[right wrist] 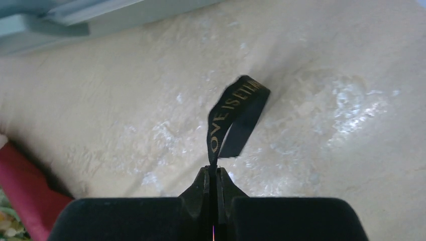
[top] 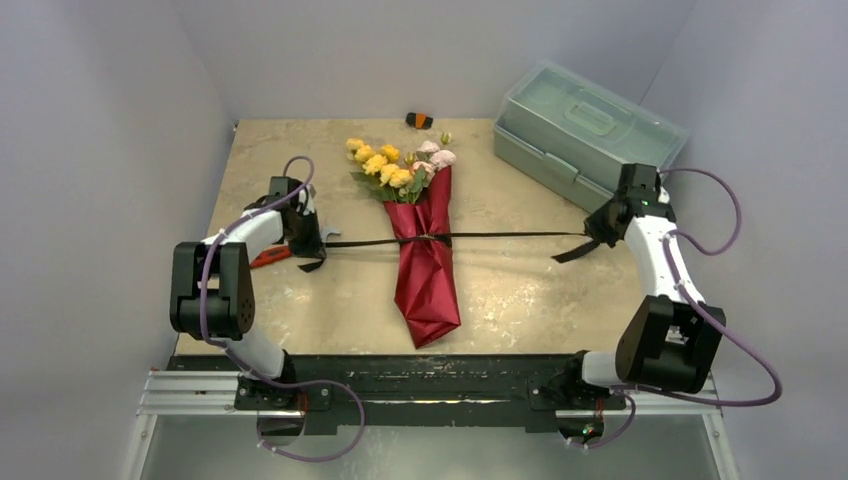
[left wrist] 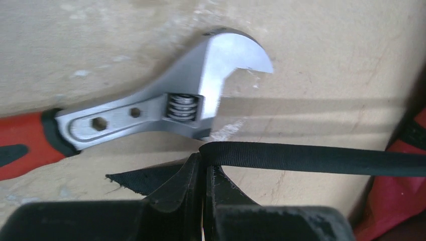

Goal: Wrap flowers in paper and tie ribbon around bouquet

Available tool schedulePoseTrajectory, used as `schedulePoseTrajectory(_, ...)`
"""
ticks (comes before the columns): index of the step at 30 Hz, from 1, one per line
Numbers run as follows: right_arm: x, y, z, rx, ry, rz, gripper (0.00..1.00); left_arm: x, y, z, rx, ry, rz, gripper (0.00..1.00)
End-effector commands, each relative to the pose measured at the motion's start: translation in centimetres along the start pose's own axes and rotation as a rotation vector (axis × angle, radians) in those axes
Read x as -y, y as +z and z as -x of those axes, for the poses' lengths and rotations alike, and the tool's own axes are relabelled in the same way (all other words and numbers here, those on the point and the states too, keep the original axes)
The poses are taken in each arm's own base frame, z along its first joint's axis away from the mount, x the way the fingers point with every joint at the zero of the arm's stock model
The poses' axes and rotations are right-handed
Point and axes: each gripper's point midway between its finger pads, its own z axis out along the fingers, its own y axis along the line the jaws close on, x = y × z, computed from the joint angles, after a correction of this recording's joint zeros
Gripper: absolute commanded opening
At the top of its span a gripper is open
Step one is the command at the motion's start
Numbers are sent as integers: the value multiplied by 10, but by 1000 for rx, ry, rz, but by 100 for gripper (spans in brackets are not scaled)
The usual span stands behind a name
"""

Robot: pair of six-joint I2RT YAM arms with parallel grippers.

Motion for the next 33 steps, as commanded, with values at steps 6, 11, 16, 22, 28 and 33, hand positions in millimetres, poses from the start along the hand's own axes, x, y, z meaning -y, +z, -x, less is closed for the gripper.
schedulePoseTrajectory(6, 39, -1, 41, 69, 121, -36, 0, -94, -41, 35, 176, -416, 84, 0)
schedulePoseTrajectory(11, 50, -2, 56, 76, 207, -24, 0, -141, -62, 35, 247, -592, 92, 0)
schedulePoseTrajectory(16, 62, -2, 52, 82, 212, -36, 0, -161, -69, 34, 257, -646, 123, 0)
schedulePoseTrajectory(22, 76, -6, 63, 100, 260, -61, 0, -181, -75, 40, 247, -689, 173, 0)
schedulePoseTrajectory(28, 85, 0, 61, 96, 303, -51, 0, -188, -72, 19, 249, -756, 196, 0)
schedulePoseTrajectory(33, 87, 9, 59, 59, 417, 15, 0, -192, -71, 13, 262, -842, 171, 0)
